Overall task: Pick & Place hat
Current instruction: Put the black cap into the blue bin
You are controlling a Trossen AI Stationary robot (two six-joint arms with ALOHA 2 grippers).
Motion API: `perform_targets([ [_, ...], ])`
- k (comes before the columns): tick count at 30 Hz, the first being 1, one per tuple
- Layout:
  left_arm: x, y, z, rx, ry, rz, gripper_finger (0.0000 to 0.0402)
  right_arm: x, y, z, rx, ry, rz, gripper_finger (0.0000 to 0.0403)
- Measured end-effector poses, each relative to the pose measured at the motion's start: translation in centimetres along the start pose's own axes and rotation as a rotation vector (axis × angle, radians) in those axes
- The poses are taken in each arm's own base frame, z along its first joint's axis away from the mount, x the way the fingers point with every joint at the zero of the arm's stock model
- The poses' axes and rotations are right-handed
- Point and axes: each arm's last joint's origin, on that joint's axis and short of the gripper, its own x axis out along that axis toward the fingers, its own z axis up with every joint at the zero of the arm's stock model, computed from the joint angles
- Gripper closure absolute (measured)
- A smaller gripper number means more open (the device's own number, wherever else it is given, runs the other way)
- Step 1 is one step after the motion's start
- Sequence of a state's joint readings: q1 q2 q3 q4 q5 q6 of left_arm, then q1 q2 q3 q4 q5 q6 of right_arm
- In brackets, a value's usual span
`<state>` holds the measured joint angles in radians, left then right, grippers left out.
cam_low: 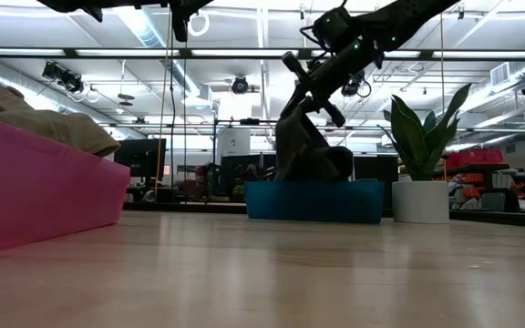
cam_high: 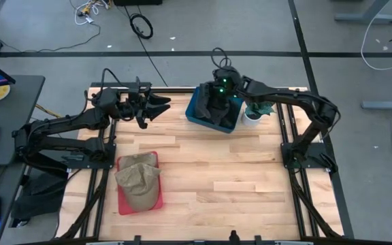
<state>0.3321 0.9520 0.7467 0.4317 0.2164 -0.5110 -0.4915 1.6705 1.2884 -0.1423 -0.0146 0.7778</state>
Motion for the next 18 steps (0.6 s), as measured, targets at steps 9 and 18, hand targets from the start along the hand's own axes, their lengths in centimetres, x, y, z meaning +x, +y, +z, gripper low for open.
perform_targets([
  [9, 0.0, 0.0, 0.0, 0.003, 0.001, 0.001, 0.0213, 2.1, -1.0, -0.9, 0.004, 0.054, -0.012, 0.0384],
  [18, 0.0, 0.0, 0.0, 0.006, 0.002, 0.002, 0.0213, 2.3, -2.0, -2.0, 0.032, 0.154, -0.113, 0.0384],
])
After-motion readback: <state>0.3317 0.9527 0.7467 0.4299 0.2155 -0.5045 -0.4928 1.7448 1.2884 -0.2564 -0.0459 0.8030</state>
